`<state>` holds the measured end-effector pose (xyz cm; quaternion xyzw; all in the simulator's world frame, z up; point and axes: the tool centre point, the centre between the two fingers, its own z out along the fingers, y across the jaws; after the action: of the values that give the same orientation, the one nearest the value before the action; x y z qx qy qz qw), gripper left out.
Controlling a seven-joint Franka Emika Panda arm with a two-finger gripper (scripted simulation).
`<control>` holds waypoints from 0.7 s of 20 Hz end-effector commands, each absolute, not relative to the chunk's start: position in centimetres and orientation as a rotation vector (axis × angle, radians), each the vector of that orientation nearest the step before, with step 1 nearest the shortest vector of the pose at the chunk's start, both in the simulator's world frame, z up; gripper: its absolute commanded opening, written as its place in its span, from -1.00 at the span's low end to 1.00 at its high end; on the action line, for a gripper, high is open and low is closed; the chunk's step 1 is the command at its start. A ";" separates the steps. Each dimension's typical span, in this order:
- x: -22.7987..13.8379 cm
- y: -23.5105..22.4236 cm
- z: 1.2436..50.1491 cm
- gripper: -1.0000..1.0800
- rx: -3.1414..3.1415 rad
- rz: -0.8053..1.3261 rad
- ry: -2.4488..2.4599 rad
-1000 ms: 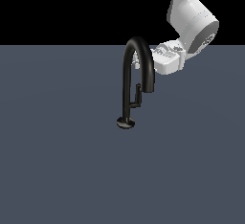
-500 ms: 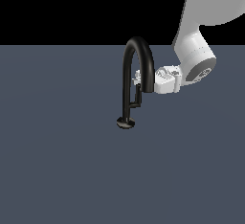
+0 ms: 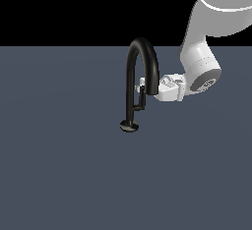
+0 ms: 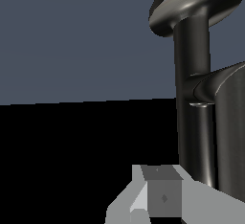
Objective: Turn on the faucet by rotating a designated handle.
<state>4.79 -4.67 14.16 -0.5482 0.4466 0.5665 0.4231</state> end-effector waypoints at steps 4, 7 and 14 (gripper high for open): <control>4.0 -4.8 14.5 -1.00 -1.372 1.418 1.118; 3.4 -5.0 14.7 -1.00 -1.372 1.418 1.118; 1.8 -5.4 15.3 -1.00 -1.372 1.417 1.117</control>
<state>2.34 -5.23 15.04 -0.5486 0.4478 0.5645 0.4241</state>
